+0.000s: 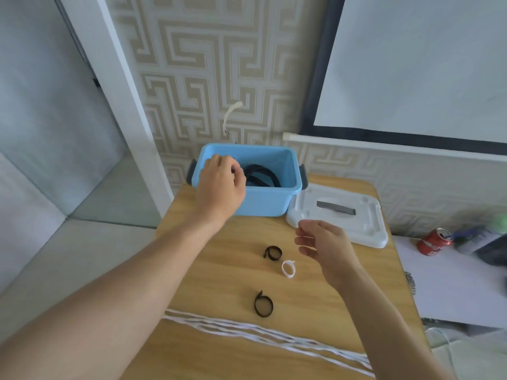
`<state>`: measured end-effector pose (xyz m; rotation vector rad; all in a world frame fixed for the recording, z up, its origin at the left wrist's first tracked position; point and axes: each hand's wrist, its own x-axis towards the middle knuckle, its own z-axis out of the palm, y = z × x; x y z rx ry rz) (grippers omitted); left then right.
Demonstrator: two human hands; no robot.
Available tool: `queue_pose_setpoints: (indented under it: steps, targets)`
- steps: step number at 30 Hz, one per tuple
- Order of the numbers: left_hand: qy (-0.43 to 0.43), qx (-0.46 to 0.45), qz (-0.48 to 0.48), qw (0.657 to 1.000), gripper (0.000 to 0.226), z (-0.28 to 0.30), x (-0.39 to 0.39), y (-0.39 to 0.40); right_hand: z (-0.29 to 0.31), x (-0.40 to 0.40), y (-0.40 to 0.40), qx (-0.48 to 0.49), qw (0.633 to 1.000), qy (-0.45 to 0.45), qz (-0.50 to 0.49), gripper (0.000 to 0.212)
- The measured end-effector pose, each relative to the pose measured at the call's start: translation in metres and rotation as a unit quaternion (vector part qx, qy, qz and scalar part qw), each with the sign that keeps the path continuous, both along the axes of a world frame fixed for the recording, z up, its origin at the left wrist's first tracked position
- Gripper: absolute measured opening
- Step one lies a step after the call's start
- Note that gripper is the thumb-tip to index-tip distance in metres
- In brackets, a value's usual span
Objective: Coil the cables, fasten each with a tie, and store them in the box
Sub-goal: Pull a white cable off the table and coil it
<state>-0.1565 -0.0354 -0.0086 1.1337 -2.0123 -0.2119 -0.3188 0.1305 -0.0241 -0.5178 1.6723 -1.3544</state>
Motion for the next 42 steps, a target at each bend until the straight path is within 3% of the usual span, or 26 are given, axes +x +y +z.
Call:
queue_pose_setpoints:
  steps: [1, 3, 6, 8, 12, 17, 21, 23, 26, 28, 30, 35, 42]
  targets:
    - [0.05, 0.001, -0.036, 0.998, 0.016, -0.008, 0.005, 0.022, -0.001, 0.001, 0.006, 0.006, 1.0, 0.019, 0.009, 0.015]
    - [0.065, 0.1, -0.117, 0.986, 0.021, -0.025, 0.02, 0.065, -0.005, 0.004, 0.017, 0.026, 0.997, 0.06, 0.036, 0.013]
    - [-0.087, 0.323, -0.189, 0.923, 0.012, -0.049, 0.049, 0.105, -0.015, 0.013, 0.036, 0.09, 0.975, 0.164, 0.117, 0.013]
    - [-0.191, 0.394, -0.196, 0.877, 0.01, -0.06, 0.07, 0.113, -0.023, 0.021, 0.05, 0.125, 0.936, 0.256, 0.208, 0.015]
    - [-0.3, 0.356, -0.16, 0.87, 0.024, -0.067, 0.105, 0.117, -0.037, 0.044, 0.079, 0.16, 0.825, 0.397, 0.368, 0.017]
    - [-0.326, 0.325, -0.149, 0.875, 0.026, -0.068, 0.136, 0.124, -0.047, 0.067, 0.097, 0.131, 0.813, 0.447, 0.349, 0.01]
    - [-0.35, 0.307, -0.118, 0.877, 0.007, -0.068, 0.151, 0.124, -0.06, 0.076, 0.105, 0.166, 0.745, 0.533, 0.367, 0.016]
    - [-0.357, 0.301, -0.103, 0.878, 0.009, -0.069, 0.158, 0.125, -0.06, 0.079, 0.107, 0.164, 0.722, 0.558, 0.374, 0.013]
    - [-0.381, 0.291, -0.095, 0.873, 0.02, -0.069, 0.167, 0.126, -0.049, 0.081, 0.108, 0.137, 0.784, 0.516, 0.318, 0.008]
    - [-0.386, 0.284, -0.086, 0.873, 0.017, -0.069, 0.172, 0.125, -0.038, 0.079, 0.109, 0.101, 0.841, 0.471, 0.245, 0.012]
    - [-0.363, 0.271, -0.052, 0.89, 0.013, -0.068, 0.183, 0.123, -0.021, 0.078, 0.111, 0.052, 0.873, 0.454, 0.173, 0.011]
    - [-0.243, 0.239, 0.106, 0.934, 0.022, -0.069, 0.226, 0.107, 0.021, 0.048, 0.115, -0.02, 0.876, 0.479, 0.045, 0.009]
    - [-0.165, 0.262, 0.17, 0.935, 0.031, -0.063, 0.291, 0.09, 0.014, -0.009, 0.127, 0.064, 0.88, 0.47, -0.008, 0.011]
